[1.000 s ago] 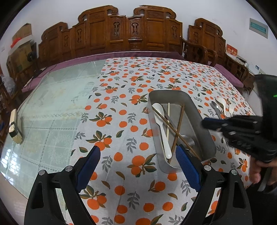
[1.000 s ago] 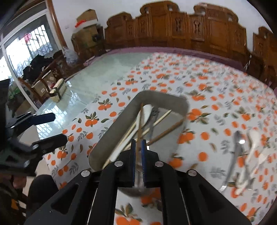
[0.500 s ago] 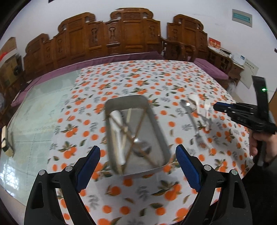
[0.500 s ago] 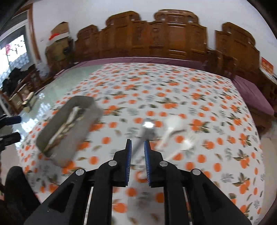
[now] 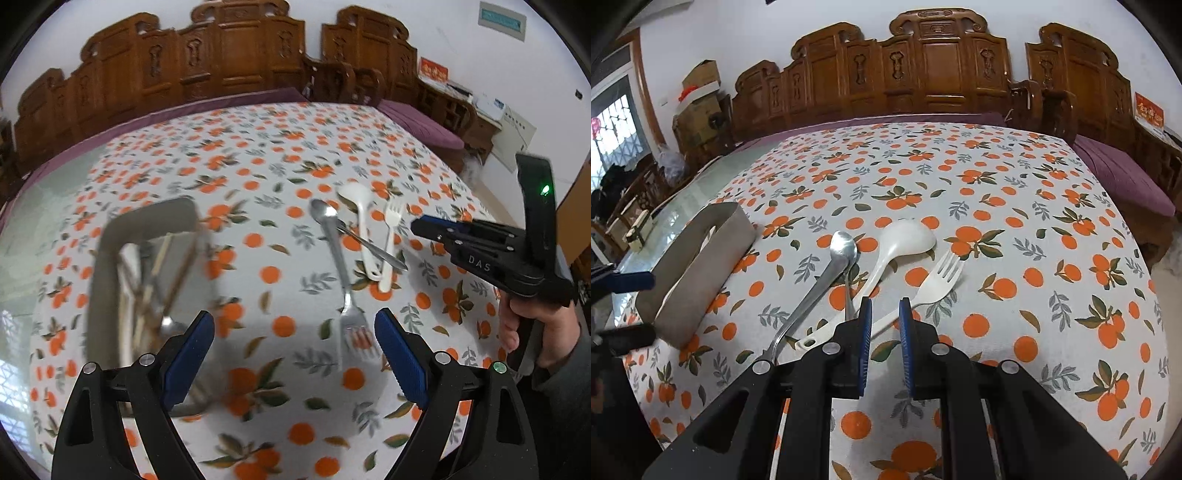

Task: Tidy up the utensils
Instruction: 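Grasp a metal fork with the left gripper while the right gripper grasps a metal spoon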

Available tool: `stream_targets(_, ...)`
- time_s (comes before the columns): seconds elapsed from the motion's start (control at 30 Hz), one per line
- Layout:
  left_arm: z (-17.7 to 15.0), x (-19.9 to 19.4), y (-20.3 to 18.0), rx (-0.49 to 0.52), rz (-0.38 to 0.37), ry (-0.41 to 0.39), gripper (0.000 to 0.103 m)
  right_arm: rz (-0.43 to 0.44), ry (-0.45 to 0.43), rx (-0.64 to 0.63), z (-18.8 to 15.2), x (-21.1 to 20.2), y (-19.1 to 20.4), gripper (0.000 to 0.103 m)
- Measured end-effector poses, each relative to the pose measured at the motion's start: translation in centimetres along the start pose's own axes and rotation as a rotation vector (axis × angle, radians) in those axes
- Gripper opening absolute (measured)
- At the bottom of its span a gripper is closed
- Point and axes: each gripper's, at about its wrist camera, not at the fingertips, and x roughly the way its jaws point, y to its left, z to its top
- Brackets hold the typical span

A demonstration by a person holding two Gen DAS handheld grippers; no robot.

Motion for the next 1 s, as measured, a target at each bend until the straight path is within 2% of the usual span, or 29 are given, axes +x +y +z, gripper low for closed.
stream_targets(0.17, 0.4, 3.0, -2.0, 0.029, 0.004, 0.035, 0.076, 0.026, 0.021, -0.015, -0.1, 0.8, -0.2, 0.017)
stream_targets(0.37, 1.3, 7.1, -3.1, 0.062, 0.007, 0.100, 0.056, 0.033, 0.027, -0.005, -0.1, 1.1, -0.7, 0.017)
stream_targets(0.47, 1.5, 8.5, -3.2, 0.058, -0.007, 0.128, 0.054, 0.039, 0.024, 0.008, 0.0, 1.1, -1.0, 0.017)
stream_targets(0.57, 1.7, 9.6, -3.5, 0.059, -0.016, 0.151, 0.039, 0.044, 0.021, 0.014, 0.1, 1.1, -1.0, 0.017)
stream_targets(0.73, 2.2, 10.2, -3.7, 0.065, -0.005, 0.148, 0.036, 0.051, 0.016, 0.019, 0.3, 1.2, -1.0, 0.017)
stream_targets(0.87, 2.3, 10.3, -4.2, 0.103, 0.004, 0.154, 0.008, 0.049, 0.018, 0.019, 0.2, 1.2, -1.0, 0.017)
stream_targets(1.0, 2.0, 10.0, -4.0, 0.098, -0.011, 0.163, 0.006, 0.051, 0.019, 0.020, 0.3, 1.2, -0.9, 0.017)
